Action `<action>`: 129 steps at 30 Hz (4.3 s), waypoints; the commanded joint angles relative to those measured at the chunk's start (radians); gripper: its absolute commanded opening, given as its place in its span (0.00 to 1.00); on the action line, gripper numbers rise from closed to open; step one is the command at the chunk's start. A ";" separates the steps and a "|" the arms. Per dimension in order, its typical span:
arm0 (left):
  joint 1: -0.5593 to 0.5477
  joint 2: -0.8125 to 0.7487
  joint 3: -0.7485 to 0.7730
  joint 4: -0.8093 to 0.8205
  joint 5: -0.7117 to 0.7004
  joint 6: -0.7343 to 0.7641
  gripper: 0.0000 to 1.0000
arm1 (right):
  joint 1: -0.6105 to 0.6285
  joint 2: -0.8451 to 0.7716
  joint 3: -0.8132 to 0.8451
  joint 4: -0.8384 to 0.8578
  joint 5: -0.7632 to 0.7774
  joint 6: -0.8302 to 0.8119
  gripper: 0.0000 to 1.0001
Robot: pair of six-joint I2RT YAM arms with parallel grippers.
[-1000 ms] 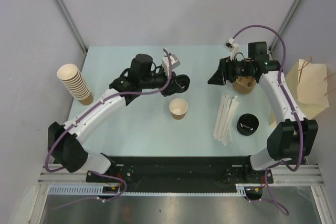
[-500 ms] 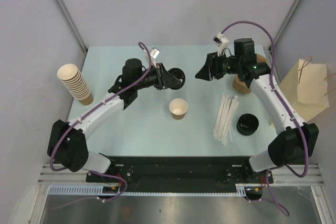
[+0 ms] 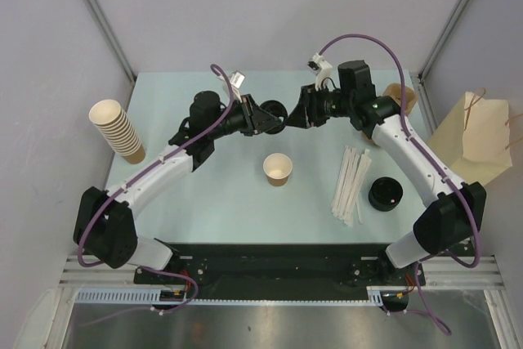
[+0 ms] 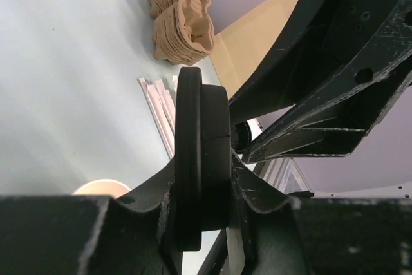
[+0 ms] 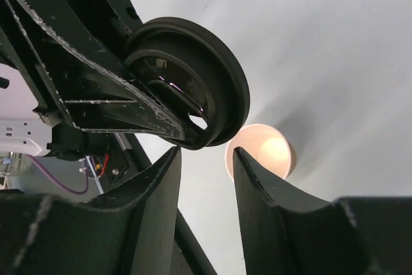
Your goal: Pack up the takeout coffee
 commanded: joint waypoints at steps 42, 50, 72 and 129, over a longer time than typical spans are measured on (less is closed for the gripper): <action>0.091 -0.190 -0.021 -0.260 0.103 0.132 0.89 | -0.022 0.062 0.120 -0.103 0.133 -0.188 0.00; 0.185 -0.406 -0.250 -0.362 0.124 0.223 0.91 | 0.236 0.080 0.184 -0.385 0.347 -0.610 0.00; 0.384 -0.480 -0.455 -0.223 0.174 0.083 0.93 | 0.385 0.577 0.719 -0.949 0.580 -0.790 0.00; 0.404 -0.408 -0.474 -0.210 0.184 0.052 0.93 | 0.360 0.707 0.772 -0.935 0.617 -0.829 0.06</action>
